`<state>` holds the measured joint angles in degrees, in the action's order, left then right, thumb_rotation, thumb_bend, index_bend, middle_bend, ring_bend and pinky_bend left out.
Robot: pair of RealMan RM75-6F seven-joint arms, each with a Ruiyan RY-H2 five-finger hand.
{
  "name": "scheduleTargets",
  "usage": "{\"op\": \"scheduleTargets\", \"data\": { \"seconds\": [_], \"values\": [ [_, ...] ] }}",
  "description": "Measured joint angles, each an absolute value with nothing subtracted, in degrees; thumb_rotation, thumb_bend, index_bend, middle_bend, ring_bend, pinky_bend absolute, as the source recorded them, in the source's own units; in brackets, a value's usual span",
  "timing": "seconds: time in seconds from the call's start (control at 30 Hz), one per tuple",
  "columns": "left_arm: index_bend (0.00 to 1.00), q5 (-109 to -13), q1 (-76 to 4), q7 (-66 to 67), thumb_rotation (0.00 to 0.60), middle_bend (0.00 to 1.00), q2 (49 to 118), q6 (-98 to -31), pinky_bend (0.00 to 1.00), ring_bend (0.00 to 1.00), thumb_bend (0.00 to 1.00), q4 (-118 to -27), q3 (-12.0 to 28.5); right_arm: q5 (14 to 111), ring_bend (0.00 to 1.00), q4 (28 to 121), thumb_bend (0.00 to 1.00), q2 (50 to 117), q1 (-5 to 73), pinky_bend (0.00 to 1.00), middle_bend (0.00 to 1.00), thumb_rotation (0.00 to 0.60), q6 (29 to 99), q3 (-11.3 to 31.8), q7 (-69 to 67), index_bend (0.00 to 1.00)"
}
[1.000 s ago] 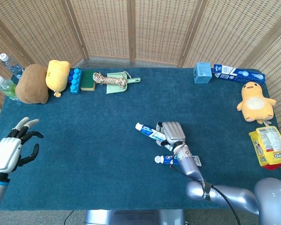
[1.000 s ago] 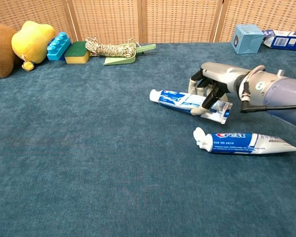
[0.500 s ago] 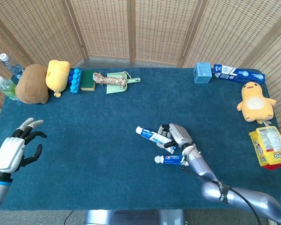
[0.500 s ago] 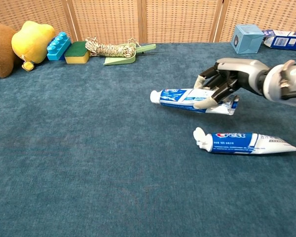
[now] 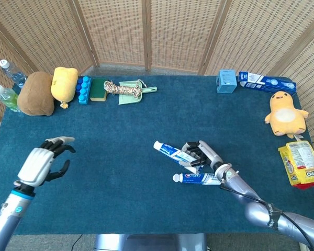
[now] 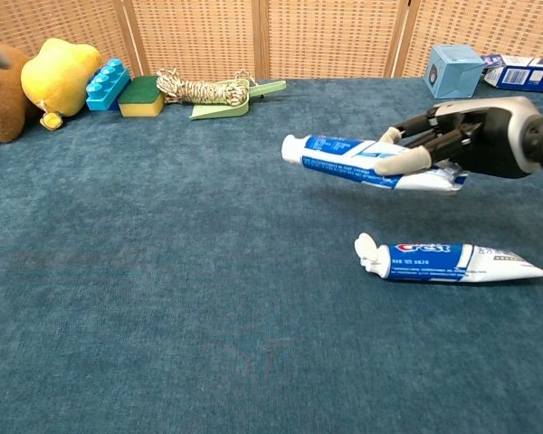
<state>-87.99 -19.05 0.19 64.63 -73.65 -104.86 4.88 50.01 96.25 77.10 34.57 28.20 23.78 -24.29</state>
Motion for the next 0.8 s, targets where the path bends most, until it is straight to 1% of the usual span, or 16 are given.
{"op": "scheduleTargets", "data": {
  "seconds": [0.03, 0.17, 0.37, 0.6, 0.8],
  "values": [
    [0.35, -88.33, -19.83, 1.21, 0.600, 0.24, 65.80, -73.13, 0.29, 0.19, 0.43, -104.32, 5.13, 50.58, 0.68, 96.70, 0.44, 76.57, 33.99, 0.82, 0.70, 0.600, 27.11, 24.33, -25.92, 0.91],
    [0.33, -89.53, -22.52, 4.89, 0.600, 0.20, 69.58, -71.33, 0.30, 0.15, 0.41, -102.45, 5.83, 54.88, 0.68, 98.56, 0.45, 74.51, 31.20, 0.82, 0.70, 0.600, 22.76, 26.73, -32.34, 0.91],
    [0.29, -90.13, -26.55, 9.70, 0.600, 0.17, 74.71, -68.06, 0.28, 0.12, 0.38, -100.79, 6.90, 59.88, 0.68, 101.15, 0.45, 72.62, 28.20, 0.82, 0.70, 0.600, 20.60, 28.60, -37.21, 0.91],
    [0.29, -86.32, -30.19, 11.27, 0.600, 0.15, 77.77, -63.35, 0.27, 0.10, 0.36, -100.90, 8.46, 63.98, 0.69, 103.15, 0.45, 71.98, 26.88, 0.82, 0.70, 0.600, 20.14, 28.91, -40.10, 0.91],
    [0.29, -82.32, -33.31, 11.96, 0.600, 0.14, 79.90, -60.17, 0.28, 0.10, 0.36, -101.24, 9.97, 66.80, 0.69, 104.71, 0.45, 71.79, 26.39, 0.82, 0.70, 0.600, 20.93, 28.22, -41.76, 0.91]
  ]
}}
